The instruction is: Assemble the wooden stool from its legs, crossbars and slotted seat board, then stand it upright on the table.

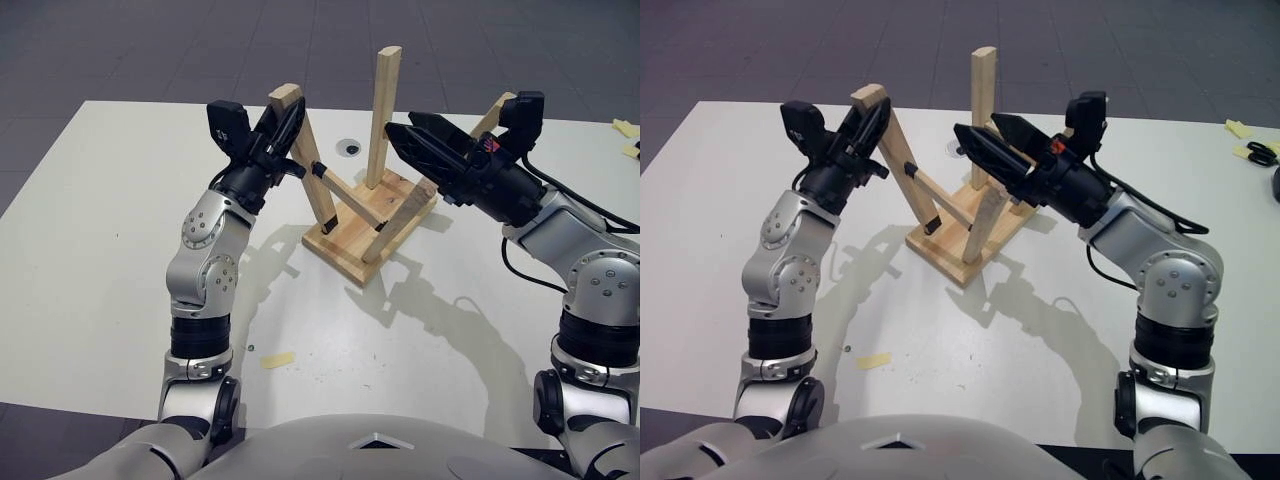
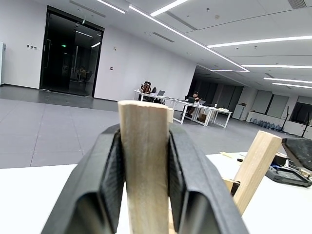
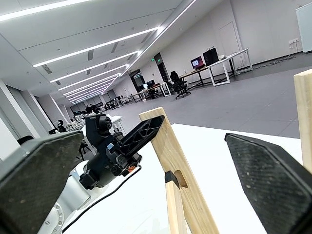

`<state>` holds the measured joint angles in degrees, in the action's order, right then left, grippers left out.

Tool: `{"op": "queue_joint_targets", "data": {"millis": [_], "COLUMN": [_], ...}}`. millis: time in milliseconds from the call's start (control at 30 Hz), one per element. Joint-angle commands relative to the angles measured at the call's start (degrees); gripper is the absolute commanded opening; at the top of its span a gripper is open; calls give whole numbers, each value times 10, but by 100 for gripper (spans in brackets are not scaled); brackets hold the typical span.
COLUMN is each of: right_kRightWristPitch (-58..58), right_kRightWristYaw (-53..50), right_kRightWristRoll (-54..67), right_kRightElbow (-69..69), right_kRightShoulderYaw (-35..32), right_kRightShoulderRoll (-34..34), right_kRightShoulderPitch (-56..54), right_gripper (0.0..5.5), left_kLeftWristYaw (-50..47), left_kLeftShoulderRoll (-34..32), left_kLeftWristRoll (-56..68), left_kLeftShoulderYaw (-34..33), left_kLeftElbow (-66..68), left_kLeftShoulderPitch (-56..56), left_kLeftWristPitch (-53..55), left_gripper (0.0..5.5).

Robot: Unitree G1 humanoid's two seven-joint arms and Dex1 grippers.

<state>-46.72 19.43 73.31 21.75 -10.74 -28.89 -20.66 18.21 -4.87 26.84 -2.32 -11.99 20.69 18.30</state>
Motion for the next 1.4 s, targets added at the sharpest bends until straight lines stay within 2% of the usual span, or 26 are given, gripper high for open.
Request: {"op": "queue_joint_targets", "data": {"millis": [33, 900, 1200, 1400], "right_kRightWristPitch": [-6, -5, -4, -5], "right_kRightWristYaw": [-5, 0, 5, 6], "right_kRightWristRoll": [0, -8, -19, -21], "right_kRightElbow": [8, 6, 4, 6], "right_kRightShoulderYaw": [-1, 1, 1, -1], "right_kRightShoulderRoll": [3, 1, 3, 2], "right_kRightShoulderPitch": [2, 5, 5, 8], "right_gripper": [540, 540, 540, 540], "left_kLeftWristYaw": [12, 4, 12, 13], "left_kLeftShoulderRoll": [-12, -44, -40, -45], "left_kLeftWristRoll": [-10, 10, -24, -25], "left_kLeftShoulderYaw": [7, -6, 35, 34], "left_kLeftElbow": [5, -59, -40, -43], "left_kLeftShoulderPitch": [0, -23, -45, -48], "left_kLeftWristPitch": [0, 37, 19, 17], "left_gripper": [103, 103, 103, 103]}}
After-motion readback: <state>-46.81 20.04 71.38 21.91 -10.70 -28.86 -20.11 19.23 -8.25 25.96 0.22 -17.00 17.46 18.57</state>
